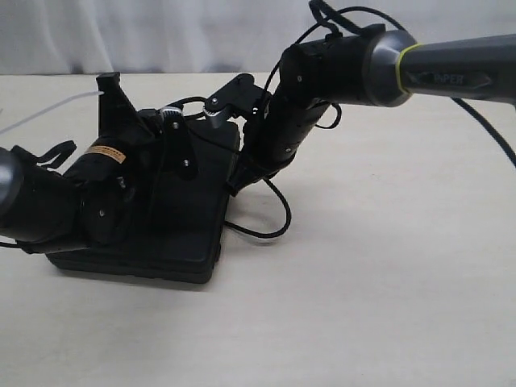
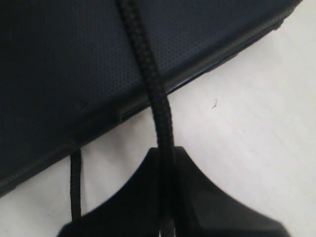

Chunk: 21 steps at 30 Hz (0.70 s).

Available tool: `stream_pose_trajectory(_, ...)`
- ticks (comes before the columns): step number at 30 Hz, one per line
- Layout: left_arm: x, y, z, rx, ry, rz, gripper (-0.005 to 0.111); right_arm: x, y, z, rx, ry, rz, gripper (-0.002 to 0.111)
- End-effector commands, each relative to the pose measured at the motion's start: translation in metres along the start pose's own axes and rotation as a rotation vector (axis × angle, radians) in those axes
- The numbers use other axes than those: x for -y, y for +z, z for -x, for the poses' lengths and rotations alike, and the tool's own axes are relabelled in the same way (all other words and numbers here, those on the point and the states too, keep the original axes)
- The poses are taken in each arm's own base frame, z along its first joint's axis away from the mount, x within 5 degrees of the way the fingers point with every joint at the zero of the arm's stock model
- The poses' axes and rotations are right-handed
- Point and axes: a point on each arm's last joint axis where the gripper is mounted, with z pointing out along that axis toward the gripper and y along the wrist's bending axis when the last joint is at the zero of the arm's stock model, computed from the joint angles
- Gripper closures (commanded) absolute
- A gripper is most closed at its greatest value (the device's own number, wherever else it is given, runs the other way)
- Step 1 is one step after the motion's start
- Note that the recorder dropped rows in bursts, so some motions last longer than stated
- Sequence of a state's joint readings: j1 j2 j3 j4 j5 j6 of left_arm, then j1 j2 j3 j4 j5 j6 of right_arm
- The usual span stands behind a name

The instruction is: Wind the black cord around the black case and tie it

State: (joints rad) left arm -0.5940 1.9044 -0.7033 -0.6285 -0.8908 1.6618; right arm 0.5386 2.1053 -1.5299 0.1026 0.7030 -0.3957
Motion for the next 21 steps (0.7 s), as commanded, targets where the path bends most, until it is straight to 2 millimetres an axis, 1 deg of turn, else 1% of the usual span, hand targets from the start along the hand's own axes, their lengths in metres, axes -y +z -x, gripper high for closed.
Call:
stream_pose_trajectory(1,-0.001,-0.001,0.003,0.035,0.02,0.009,0.107,0.0,-0.007,0.005,0.048,0.0,0.007,0.104)
stream_pose_trajectory(4,-0.001,-0.001,0.003,0.034,0.049,0.011,0.107,0.001,-0.007,0.006,0.059,0.001,0.002,0.104)
stream_pose_trajectory(6,0.0,-0.003,0.008,0.05,0.081,0.014,0.107,0.002,-0.007,0.01,0.097,0.005,-0.011,0.104)
stream_pose_trajectory(10,0.004,-0.009,0.022,0.101,0.208,0.018,0.107,0.003,-0.008,0.015,0.152,0.027,-0.023,0.104)
stream_pose_trajectory(12,0.003,-0.009,0.023,0.105,0.243,0.028,0.107,0.003,-0.008,0.015,0.156,0.027,-0.025,0.104)
stream_pose_trajectory(16,0.001,-0.009,0.021,0.077,0.236,0.047,0.107,0.003,-0.009,0.015,0.155,0.026,-0.024,0.104)
stream_pose_trajectory(21,0.007,-0.009,0.021,0.088,0.24,-0.016,0.107,0.003,-0.017,0.022,0.227,0.063,-0.026,0.104)
